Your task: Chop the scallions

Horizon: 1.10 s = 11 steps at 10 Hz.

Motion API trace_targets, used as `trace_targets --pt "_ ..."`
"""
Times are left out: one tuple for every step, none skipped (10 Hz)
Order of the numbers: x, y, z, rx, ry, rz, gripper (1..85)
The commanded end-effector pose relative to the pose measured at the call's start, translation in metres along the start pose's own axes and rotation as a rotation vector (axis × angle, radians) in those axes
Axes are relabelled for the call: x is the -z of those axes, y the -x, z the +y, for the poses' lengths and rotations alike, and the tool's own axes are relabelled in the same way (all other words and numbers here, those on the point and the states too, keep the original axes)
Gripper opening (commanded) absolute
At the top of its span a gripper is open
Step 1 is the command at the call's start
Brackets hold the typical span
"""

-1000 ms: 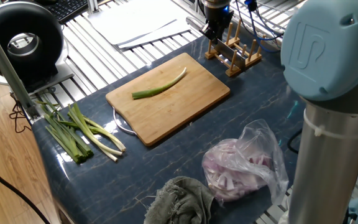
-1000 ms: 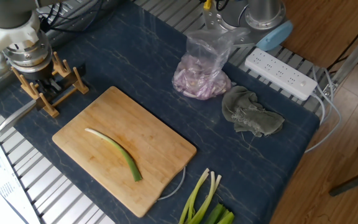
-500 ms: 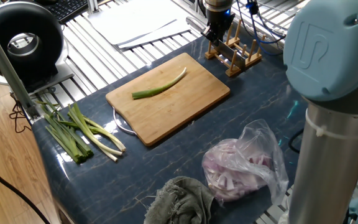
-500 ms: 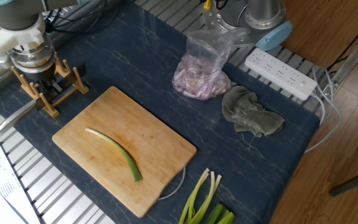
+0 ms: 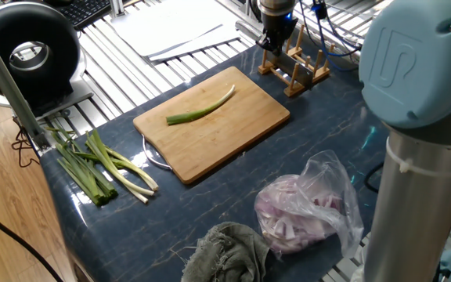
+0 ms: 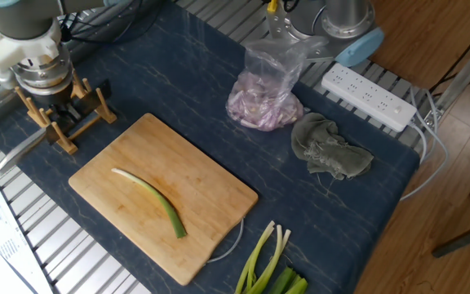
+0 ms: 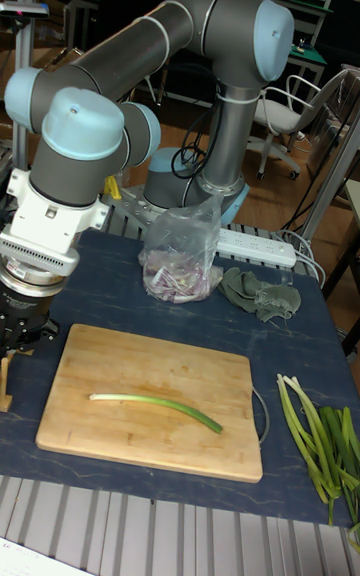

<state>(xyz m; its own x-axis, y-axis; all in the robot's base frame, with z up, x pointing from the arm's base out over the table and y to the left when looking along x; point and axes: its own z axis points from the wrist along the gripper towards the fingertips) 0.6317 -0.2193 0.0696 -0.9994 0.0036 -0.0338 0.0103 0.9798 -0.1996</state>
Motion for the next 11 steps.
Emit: trace_targets --pt "0.025 0.005 -0.013 0.046 -0.034 0.014 1.3" --pt "0.035 0.015 -0.018 0.071 -0.036 -0.018 1.3" --pt "0.051 0.024 -0.033 0.12 -0.099 -0.041 1.3" --pt "0.074 0.025 -0.032 0.135 -0.108 -0.034 1.3" --pt "0.098 0.021 -0.026 0.145 -0.107 -0.01 1.3" --pt "0.119 0.016 -0.011 0.14 -0.089 0.008 1.3" --pt "0.133 0.015 0.011 0.136 -0.058 0.008 1.3" --pt "0.147 0.019 0.041 0.133 -0.015 -0.01 1.3" --pt "0.154 0.028 0.066 0.133 0.017 -0.05 1.3" --pt "0.154 0.037 0.087 0.144 0.058 -0.091 1.3" --pt "0.152 0.037 0.093 0.193 0.05 -0.092 1.3"
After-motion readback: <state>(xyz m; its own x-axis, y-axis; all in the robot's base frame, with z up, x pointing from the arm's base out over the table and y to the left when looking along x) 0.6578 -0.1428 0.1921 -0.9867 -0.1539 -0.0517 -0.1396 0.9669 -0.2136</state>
